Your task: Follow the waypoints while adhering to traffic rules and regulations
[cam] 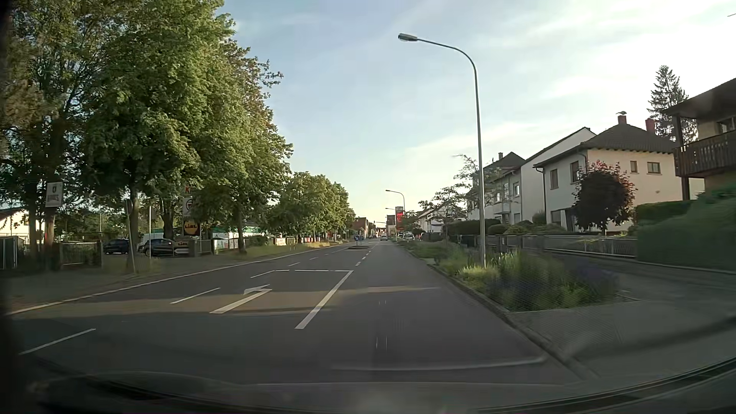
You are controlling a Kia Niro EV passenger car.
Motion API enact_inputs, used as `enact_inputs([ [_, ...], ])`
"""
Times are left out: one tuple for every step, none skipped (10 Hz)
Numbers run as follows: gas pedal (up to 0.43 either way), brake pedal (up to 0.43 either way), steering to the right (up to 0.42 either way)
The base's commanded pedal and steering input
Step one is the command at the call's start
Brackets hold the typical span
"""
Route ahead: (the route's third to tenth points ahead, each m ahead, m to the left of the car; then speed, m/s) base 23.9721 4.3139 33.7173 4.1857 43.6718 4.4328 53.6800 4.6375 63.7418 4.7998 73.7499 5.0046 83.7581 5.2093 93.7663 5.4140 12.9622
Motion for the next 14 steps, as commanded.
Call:
enact_inputs([
  [0.028,0.037,-0.008],
  [0.028,0.03,-0.006],
  [0.02,0.03,-0.004],
  [0.008,0.03,-0.001],
  [0.0,0.03,-0.001],
  [0.0,0.03,-0.001],
  [0.0,0.03,-0.001],
  [0.0,0.03,-0.001],
  [0.0,0.03,-0.001],
  [0.0,0.03,-0.001],
  [0.0,0.03,-0.001],
  [0.0,0.037,-0.001],
  [0.0,0.03,-0.002],
  [0.0,0.03,-0.001],
])
